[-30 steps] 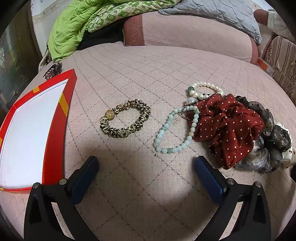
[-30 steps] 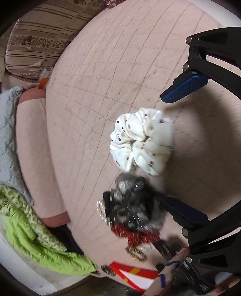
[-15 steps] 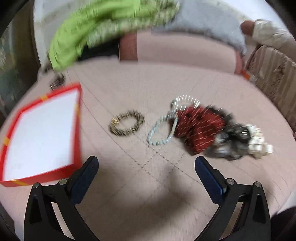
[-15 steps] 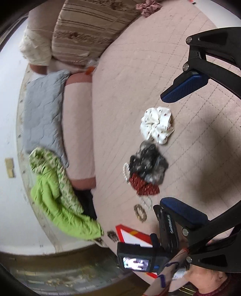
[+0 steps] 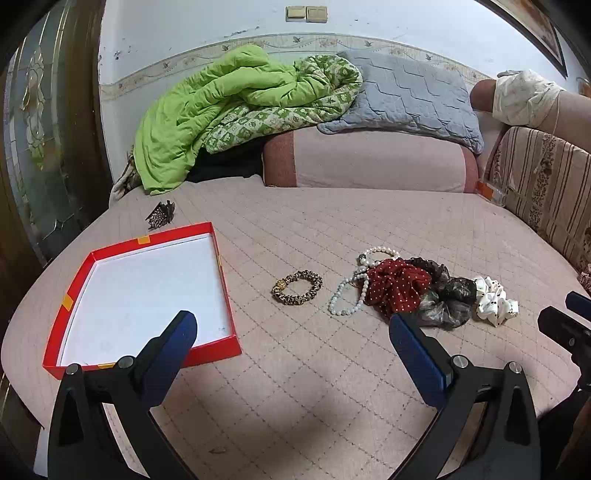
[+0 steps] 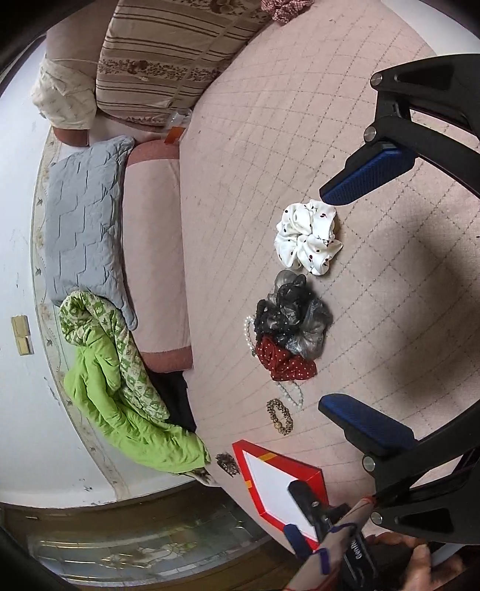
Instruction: Organize jewelry
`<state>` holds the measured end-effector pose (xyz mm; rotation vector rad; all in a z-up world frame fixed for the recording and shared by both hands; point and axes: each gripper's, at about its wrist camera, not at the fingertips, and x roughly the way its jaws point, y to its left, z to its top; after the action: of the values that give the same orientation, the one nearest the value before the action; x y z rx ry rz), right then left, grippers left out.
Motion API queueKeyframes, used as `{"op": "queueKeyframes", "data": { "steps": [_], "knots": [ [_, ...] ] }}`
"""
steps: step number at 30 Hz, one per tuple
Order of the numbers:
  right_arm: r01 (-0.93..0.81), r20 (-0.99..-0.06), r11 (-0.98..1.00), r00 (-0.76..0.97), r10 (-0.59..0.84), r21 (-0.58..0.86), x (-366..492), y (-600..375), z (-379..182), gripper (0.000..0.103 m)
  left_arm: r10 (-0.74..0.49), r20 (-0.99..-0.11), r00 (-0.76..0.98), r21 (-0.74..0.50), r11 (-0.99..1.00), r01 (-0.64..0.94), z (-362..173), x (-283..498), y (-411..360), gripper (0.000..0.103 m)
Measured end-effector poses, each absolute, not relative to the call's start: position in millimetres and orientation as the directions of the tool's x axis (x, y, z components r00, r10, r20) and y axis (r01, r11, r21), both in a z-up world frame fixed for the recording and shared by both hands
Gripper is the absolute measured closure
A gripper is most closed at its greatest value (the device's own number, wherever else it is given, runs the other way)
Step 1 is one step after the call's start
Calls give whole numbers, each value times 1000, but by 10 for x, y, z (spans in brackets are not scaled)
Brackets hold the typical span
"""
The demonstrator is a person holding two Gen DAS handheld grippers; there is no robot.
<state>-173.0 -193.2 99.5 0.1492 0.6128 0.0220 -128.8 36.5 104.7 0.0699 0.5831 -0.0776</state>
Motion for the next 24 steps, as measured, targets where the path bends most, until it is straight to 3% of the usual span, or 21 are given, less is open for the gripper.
{"op": "queueKeyframes", "data": {
  "steps": [24],
  "knots": [
    [15, -584, 990, 809, 69, 138, -1684, -1897, 956, 0, -33, -560, 828, 65, 994, 84, 981, -1228, 332, 0]
  ]
}}
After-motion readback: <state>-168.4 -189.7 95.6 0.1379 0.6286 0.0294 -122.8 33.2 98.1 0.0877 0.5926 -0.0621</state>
